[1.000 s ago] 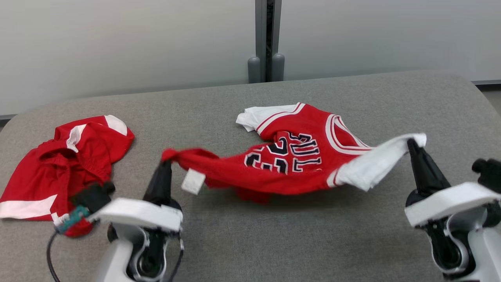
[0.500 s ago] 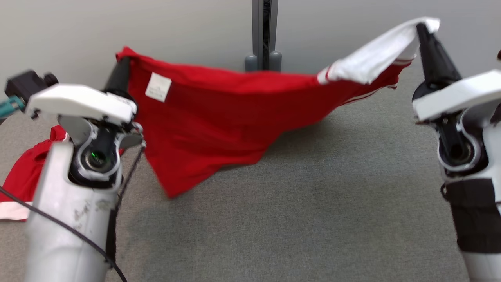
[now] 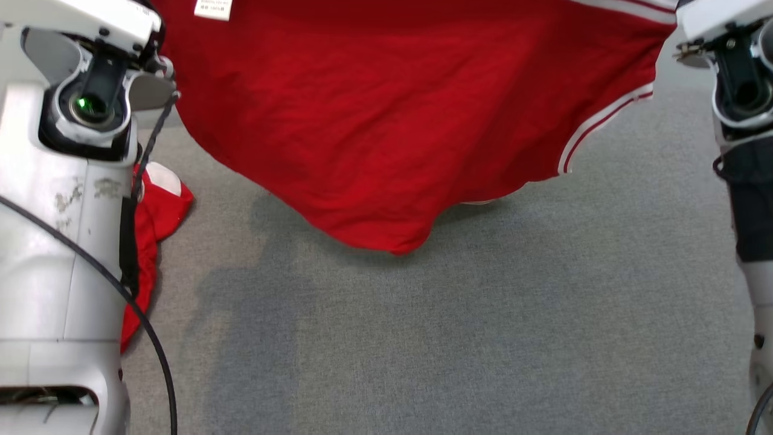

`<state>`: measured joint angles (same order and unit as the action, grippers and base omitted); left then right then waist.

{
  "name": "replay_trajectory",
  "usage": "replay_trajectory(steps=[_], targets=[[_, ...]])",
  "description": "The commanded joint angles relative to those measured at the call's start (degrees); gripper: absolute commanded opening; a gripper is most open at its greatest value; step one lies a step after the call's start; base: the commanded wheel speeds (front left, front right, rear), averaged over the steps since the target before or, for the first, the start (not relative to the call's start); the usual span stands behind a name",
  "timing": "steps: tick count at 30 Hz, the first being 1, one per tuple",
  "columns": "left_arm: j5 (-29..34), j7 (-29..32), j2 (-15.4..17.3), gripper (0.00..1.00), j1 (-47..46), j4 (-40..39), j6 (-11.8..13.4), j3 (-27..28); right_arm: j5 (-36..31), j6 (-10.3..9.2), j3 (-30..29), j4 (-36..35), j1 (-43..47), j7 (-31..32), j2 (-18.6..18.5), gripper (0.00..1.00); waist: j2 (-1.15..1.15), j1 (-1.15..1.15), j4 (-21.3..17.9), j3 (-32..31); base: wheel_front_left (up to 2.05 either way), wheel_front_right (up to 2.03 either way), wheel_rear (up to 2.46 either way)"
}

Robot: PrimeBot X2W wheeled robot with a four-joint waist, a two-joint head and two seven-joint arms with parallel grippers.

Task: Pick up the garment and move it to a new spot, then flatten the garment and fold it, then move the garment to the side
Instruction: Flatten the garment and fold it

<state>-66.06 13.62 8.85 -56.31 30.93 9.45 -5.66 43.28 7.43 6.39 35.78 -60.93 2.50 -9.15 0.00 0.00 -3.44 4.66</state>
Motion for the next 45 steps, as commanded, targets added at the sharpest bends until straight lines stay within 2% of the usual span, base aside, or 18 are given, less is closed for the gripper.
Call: replay_trajectory(steps=[1, 7, 11, 17, 27, 31, 32, 35, 38, 45], targets=[[0.41, 0.31, 0.15, 0.0, -1.74, 1.1, 0.34, -0.14, -0.43, 0.13, 0.15, 1.53, -1.86, 0.07, -0.62, 0.0, 0.0, 0.0, 0.02, 1.34, 0.0, 0.0, 0.0], [1.73, 0.93, 0.15, 0.0, -11.62, 7.65, 0.96, -1.4, -2.53, 0.13, 1.26, 10.15, -12.61, -1.66, -0.98, 0.0, 0.0, 0.0, 0.12, 7.41, 0.0, 0.0, 0.0], [4.11, -3.3, 0.16, 0.0, -21.22, 11.7, -1.49, -1.98, -3.83, 0.13, 1.02, 14.47, -22.62, -6.65, -0.76, 0.0, 0.0, 0.0, -0.05, 12.66, 0.0, 0.0, 0.0], [4.97, -9.85, -0.98, 0.0, -31.09, 17.35, -4.52, -1.19, -4.89, 0.13, 0.72, 19.91, -32.01, -12.76, -0.05, 0.0, 0.0, 0.0, -0.38, 17.7, 0.0, 0.0, 0.0], [4.55, -16.05, -2.35, 0.0, -42.1, 26.26, -6.49, 0.04, -8.48, 0.13, -0.6, 27.3, -42.55, -17.59, 0.04, 0.0, 0.0, 0.0, -1.16, 24.5, 0.0, 0.0, 0.0], [4.14, -20.07, -2.82, 0.0, -46.49, 28.32, -8.82, 0.91, -11.26, 0.11, -5.13, 24.0, -46.61, -17.86, -1.02, 0.0, 0.0, 0.0, -1.41, 27.66, 0.0, 0.0, 0.0], [4.32, -21.37, -2.96, 0.0, -47.49, 28.44, -10.22, 0.86, -12.22, 0.11, -6.88, 21.78, -46.84, -17.84, -0.86, 0.0, 0.0, 0.0, -1.39, 28.26, 0.0, 0.0, 0.0], [4.02, -24.19, -3.18, 0.0, -49.65, 29.43, -13.08, 1.13, -15.8, 0.08, -11.51, 15.36, -45.86, -17.82, 0.57, 0.0, 0.0, 0.0, -1.41, 30.08, 0.0, 0.0, 0.0], [3.81, -25.28, -3.68, 0.0, -50.54, 31.48, -14.5, 1.0, -18.38, 0.08, -14.65, 11.97, -42.74, -17.8, 2.54, 0.0, 0.0, 0.0, -1.58, 31.5, 0.0, 0.0, 0.0], [3.54, -25.73, -3.67, 0.0, -52.36, 37.47, -13.69, 1.21, -18.11, 0.08, -17.18, 13.4, -40.11, -17.82, 4.07, 0.0, 0.0, 0.0, -1.56, 34.34, 0.0, 0.0, 0.0]])
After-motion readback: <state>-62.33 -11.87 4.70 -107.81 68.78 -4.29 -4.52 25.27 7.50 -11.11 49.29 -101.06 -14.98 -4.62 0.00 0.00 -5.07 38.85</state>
